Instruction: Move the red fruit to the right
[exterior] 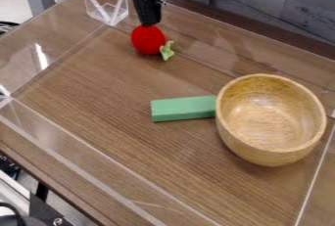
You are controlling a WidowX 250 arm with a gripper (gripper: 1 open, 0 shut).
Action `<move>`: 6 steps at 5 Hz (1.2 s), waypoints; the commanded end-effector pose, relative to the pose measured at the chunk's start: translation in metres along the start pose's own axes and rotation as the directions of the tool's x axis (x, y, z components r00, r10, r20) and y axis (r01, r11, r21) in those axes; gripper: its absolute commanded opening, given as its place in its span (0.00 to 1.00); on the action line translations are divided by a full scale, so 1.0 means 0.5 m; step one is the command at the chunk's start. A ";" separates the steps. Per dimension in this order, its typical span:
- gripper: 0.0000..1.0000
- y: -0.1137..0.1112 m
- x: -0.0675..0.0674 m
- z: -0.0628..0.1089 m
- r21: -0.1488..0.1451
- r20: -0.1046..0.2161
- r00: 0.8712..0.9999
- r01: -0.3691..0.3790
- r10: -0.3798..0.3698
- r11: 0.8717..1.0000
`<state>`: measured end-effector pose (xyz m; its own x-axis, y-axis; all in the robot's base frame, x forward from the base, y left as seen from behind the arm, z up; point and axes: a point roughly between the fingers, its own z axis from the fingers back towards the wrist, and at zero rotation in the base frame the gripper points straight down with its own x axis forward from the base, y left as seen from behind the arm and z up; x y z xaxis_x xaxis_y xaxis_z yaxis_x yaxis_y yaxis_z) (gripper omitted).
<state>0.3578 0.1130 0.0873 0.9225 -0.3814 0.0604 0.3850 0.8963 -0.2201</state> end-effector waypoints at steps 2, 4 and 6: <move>0.00 -0.031 0.025 0.093 0.069 0.097 0.995 -0.043 0.036 0.997; 1.00 -0.042 0.031 0.016 0.063 0.067 0.994 -0.088 0.083 0.994; 0.00 -0.073 0.062 0.043 0.067 0.107 0.985 -0.139 0.132 0.988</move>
<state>0.3650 0.0727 0.0842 0.9729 -0.2270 0.0435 0.2311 0.9498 -0.2107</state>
